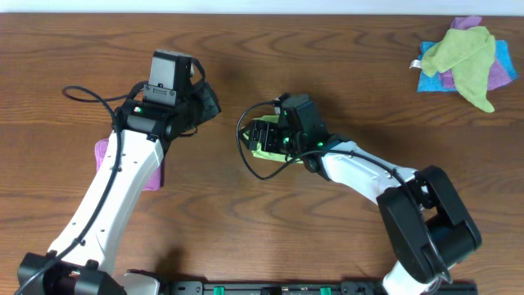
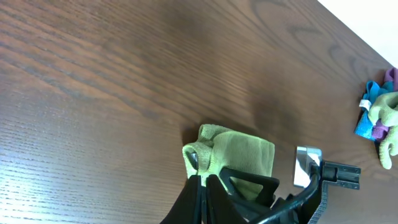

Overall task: Fold the cloth
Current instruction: 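Fold the strip's right half onto the left half with the right gripper, then release the folded cloth and retract both grippers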

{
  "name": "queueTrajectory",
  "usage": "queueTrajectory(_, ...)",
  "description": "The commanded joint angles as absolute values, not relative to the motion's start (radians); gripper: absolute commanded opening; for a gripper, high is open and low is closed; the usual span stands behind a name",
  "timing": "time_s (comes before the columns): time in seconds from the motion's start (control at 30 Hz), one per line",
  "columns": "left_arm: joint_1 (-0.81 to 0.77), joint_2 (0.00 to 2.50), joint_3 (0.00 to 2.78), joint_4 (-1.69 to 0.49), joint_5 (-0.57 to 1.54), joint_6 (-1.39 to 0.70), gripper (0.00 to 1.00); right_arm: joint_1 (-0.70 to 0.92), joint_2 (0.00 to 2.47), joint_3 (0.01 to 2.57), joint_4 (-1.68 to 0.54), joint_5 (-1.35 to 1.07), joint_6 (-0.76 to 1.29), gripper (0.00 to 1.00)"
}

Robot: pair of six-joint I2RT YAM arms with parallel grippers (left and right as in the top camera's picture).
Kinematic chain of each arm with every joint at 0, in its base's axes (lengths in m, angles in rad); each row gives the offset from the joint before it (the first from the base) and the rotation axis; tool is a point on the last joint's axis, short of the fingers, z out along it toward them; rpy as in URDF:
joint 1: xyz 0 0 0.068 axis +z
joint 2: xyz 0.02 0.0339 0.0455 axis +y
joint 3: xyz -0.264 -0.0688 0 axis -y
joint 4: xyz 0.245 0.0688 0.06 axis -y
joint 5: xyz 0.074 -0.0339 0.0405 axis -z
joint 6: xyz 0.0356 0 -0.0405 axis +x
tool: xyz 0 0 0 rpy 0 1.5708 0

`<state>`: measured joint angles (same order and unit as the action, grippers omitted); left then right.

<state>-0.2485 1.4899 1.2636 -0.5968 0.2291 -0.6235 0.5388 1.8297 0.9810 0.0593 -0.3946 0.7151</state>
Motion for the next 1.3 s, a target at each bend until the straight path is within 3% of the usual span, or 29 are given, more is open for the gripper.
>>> queueTrajectory(0.0,-0.241,1.469,1.262,-0.594,0.229,-0.610,0.06,0.530,1.771,1.024,0.060,-0.420,0.641,0.99)
queueTrajectory(0.37,-0.241,1.469,1.262,-0.590,0.230,-0.626,0.06,0.403,1.556,1.036,-0.046,-0.490,0.470,0.99)
queueTrajectory(0.73,-0.241,1.469,1.262,-0.590,0.290,-0.628,0.07,0.226,1.162,1.036,-0.572,-0.327,0.144,0.99)
queueTrajectory(0.97,-0.242,1.455,1.262,-0.606,0.315,-0.634,0.10,0.161,0.900,1.003,-0.878,-0.168,0.089,0.99)
queueTrajectory(1.27,-0.242,1.395,1.262,-0.609,0.312,-0.624,0.12,0.109,0.454,0.691,-0.932,-0.161,0.222,0.99)
